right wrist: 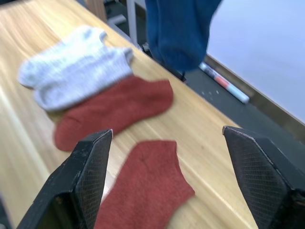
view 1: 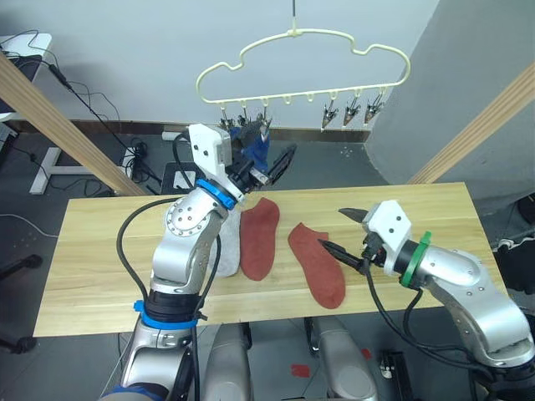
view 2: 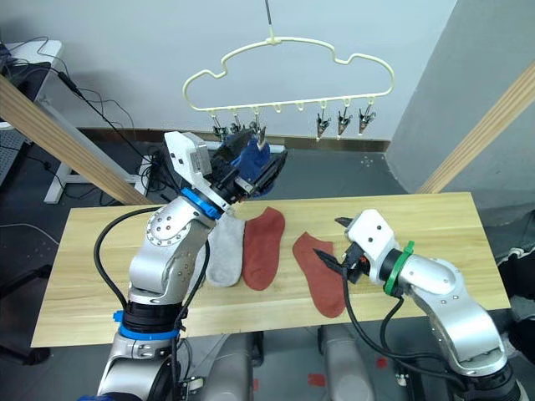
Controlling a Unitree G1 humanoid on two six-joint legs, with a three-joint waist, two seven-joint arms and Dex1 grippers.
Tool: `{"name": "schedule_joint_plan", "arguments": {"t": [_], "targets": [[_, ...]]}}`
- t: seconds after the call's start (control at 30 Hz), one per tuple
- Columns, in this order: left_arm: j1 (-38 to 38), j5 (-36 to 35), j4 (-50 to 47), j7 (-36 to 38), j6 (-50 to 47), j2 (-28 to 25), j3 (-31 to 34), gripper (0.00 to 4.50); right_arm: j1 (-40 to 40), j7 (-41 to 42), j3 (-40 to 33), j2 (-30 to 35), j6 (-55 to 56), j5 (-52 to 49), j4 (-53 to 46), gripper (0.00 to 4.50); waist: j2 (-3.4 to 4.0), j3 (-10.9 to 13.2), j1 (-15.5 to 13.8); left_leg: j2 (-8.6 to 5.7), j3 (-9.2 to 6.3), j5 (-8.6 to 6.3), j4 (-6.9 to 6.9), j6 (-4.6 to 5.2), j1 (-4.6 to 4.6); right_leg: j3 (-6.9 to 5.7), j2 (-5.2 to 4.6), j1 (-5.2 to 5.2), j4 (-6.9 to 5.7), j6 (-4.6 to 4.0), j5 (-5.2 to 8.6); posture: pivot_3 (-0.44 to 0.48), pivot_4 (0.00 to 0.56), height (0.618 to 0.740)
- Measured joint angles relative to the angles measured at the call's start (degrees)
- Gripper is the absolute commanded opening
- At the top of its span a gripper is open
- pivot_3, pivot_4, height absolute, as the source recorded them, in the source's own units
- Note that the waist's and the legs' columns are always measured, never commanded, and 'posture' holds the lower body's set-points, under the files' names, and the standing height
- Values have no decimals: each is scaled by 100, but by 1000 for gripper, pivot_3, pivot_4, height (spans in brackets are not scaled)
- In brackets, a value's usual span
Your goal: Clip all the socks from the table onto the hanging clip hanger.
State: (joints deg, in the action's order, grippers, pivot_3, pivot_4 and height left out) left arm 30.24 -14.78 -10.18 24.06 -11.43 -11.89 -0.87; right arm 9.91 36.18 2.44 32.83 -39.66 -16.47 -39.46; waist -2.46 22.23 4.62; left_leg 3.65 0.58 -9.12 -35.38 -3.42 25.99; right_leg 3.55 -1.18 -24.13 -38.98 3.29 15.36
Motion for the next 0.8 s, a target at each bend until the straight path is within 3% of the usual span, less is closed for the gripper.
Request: {"name": "schedule_joint_plan", "arguments": {"t": [0.03, 0.13, 0.33, 0.8], "targets": [[0, 86, 43, -91, 81, 39, -2, 3984, 30, 0, -100, 27, -74, -76, -90, 3867, 0, 0, 5, 0, 1, 0, -3, 0, 0, 1, 0, 0, 0, 0, 0, -174, 354, 740], [-36, 310, 209, -278, 272, 160, -40, 3370, 125, -4, -287, 153, -257, -282, -200, 3902, 0, 0, 9, 0, -1, 0, -7, 1, 1, 0, 0, 1, 0, 2, 1, -181, 354, 740], [-40, 599, 410, -604, 464, 308, -52, 1558, 258, -35, -379, 241, -450, -474, -213, 3902, 0, 0, 13, 0, -1, -1, -12, 1, 2, 1, 1, 1, -1, 1, 1, -183, 353, 740], [191, 788, 681, -1112, 583, 594, -29, 1558, 693, -257, -588, 292, -822, -1072, -371, 3902, 0, 0, 16, 0, -5, -2, -33, 3, 12, 0, 2, 3, -2, 7, 3, -190, 347, 740]]}}
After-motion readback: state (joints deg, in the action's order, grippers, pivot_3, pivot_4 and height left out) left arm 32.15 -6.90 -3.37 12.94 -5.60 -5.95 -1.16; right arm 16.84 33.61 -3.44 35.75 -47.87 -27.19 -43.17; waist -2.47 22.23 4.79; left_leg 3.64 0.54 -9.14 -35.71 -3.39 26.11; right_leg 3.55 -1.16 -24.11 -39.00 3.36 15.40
